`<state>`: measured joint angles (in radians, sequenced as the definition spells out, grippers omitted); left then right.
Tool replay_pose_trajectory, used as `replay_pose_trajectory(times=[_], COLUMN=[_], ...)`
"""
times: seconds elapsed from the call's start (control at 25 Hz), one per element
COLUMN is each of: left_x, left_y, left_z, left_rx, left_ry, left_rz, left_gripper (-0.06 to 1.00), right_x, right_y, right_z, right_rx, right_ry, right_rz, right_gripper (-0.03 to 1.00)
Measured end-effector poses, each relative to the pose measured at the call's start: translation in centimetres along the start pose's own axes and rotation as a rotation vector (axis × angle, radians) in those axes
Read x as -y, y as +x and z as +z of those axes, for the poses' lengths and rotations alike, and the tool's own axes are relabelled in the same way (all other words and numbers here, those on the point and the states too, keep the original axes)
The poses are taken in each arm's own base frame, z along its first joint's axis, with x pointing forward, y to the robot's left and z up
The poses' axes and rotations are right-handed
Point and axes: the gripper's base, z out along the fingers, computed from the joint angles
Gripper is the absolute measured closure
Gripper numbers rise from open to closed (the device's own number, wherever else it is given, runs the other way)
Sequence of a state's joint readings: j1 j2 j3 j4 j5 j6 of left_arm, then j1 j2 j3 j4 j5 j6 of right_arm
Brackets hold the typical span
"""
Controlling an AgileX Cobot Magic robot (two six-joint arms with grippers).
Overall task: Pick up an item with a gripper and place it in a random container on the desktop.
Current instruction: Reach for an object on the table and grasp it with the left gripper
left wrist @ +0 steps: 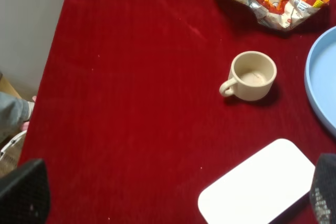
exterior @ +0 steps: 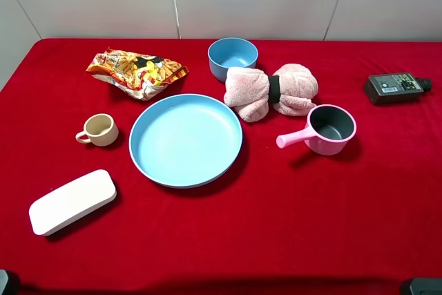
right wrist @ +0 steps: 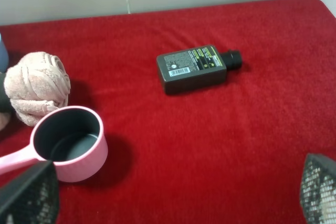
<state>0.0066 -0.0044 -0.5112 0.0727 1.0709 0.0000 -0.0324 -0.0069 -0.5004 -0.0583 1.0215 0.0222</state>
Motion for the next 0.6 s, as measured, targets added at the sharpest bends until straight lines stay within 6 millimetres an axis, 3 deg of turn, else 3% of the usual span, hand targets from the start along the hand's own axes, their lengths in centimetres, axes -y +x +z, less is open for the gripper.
replay_pose_trajectory(times=[0.24,0.6], left_x=[-0.2,-0.2], left_y=[-2.6,-8.2], left_z=[-1.9,0.7], left_rx=[0.022,-0.167], left_ry=[-0.003,0.022], left_rz=[-0.003,0.158], left_gripper=[-0.04,-0.04], right_x=[0.0,0.0], right_y=[0.0,0.0], right_z=[0.0,0.0], right_rx=[0.0,0.0], right_ry=[0.0,0.0], right_rz=[0.0,0.0], right_gripper=[0.28,0.28])
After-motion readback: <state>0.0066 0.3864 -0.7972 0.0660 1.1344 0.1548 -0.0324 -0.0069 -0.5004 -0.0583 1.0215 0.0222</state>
